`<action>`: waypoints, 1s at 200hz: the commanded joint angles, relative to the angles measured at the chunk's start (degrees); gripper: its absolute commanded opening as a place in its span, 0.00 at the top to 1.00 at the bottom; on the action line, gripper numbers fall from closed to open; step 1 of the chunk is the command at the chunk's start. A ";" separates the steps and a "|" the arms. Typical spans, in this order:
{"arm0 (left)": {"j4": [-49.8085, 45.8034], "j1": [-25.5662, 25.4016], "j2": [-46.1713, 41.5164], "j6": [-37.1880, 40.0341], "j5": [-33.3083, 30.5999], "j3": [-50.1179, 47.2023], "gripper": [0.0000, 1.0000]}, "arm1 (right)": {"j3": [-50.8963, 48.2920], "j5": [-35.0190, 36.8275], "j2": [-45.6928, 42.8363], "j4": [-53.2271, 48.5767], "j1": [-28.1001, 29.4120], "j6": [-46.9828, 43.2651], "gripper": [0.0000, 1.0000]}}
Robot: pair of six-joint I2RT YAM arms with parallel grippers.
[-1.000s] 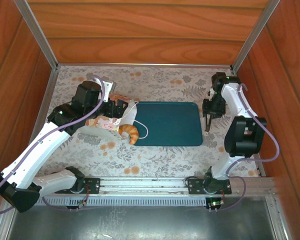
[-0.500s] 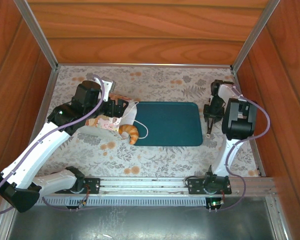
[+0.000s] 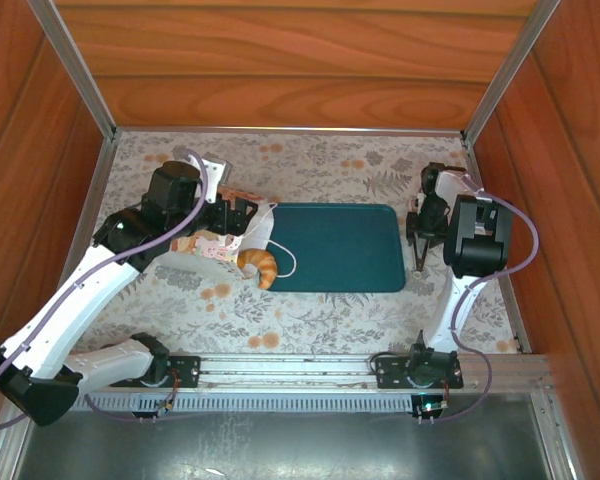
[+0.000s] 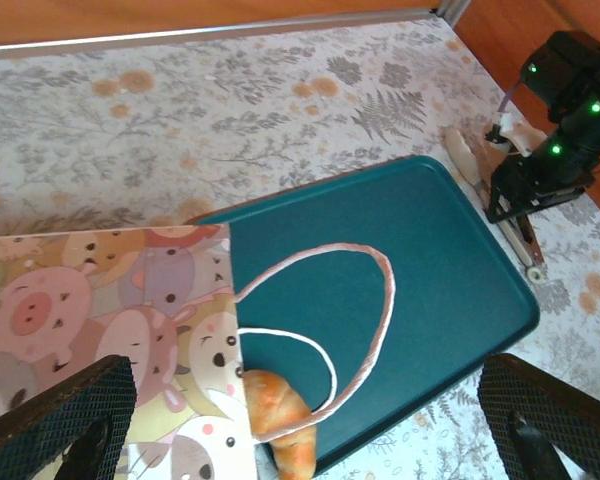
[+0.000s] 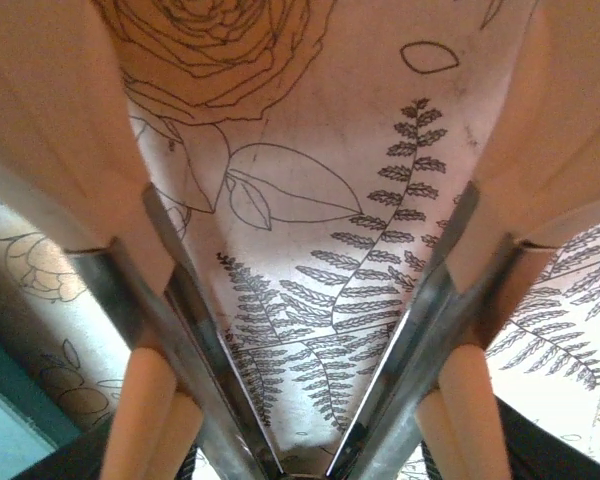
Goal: Take the fake bread out of the paper bag
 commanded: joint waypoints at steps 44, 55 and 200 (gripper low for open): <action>-4.95 -5.70 13.96 5.71 5.59 7.45 0.07 | -2.88 -1.83 -1.26 -1.89 -0.53 2.34 0.33; -5.77 -6.13 15.65 6.19 3.79 8.09 0.11 | -3.66 -2.36 -2.02 -1.79 -0.54 3.04 0.31; -8.75 -7.18 21.88 8.78 -1.43 13.81 0.83 | -1.80 0.92 -1.56 -2.42 -1.53 3.13 0.07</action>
